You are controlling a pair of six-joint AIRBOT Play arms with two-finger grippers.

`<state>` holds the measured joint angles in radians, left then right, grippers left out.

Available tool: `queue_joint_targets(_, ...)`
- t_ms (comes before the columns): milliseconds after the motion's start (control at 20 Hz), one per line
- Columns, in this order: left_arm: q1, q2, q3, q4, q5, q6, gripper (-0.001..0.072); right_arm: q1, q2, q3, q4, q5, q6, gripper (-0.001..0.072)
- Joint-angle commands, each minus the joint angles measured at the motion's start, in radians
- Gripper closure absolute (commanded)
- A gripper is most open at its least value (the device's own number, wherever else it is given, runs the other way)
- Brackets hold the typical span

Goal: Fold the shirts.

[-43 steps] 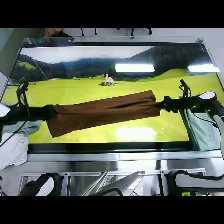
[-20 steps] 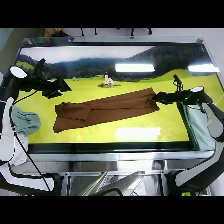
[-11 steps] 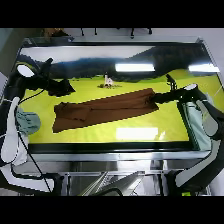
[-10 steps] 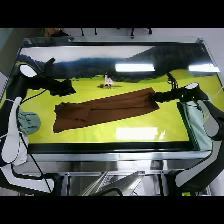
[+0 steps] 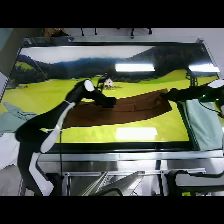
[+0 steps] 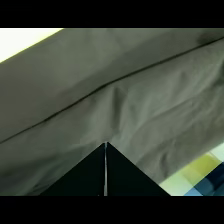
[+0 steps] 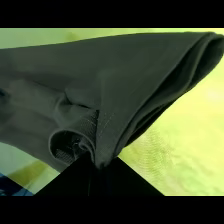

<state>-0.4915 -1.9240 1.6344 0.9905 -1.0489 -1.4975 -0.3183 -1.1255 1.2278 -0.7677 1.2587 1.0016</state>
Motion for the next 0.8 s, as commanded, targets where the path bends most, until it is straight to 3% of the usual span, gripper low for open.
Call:
queue_joint_targets(0, -0.145, -0.151, 0.158, 0.001, 0.032, -0.065, 0.0693, -0.021, 0.161, -0.028, -0.033, 0.008, 0.047, 0.0691)
queue_joint_targets(250, -0.239, -0.307, 0.401, -0.001, -0.030, -0.128, 0.0693, -0.021, 0.241, -0.027, -0.021, 0.067, 0.069, 0.0691)
queue_joint_targets(450, -0.217, -0.259, 0.403, -0.056, -0.048, -0.126, 0.0693, -0.021, 0.288, -0.026, 0.073, 0.067, 0.069, 0.0690)
queue_joint_targets(600, -0.106, -0.135, 0.401, -0.127, -0.195, -0.023, 0.0693, -0.016, 0.289, -0.026, 0.186, 0.066, 0.060, 0.0690)
queue_joint_targets(750, 0.056, 0.058, 0.401, -0.172, -0.336, 0.032, 0.0693, 0.043, 0.283, -0.026, 0.441, 0.053, -0.020, 0.0690)
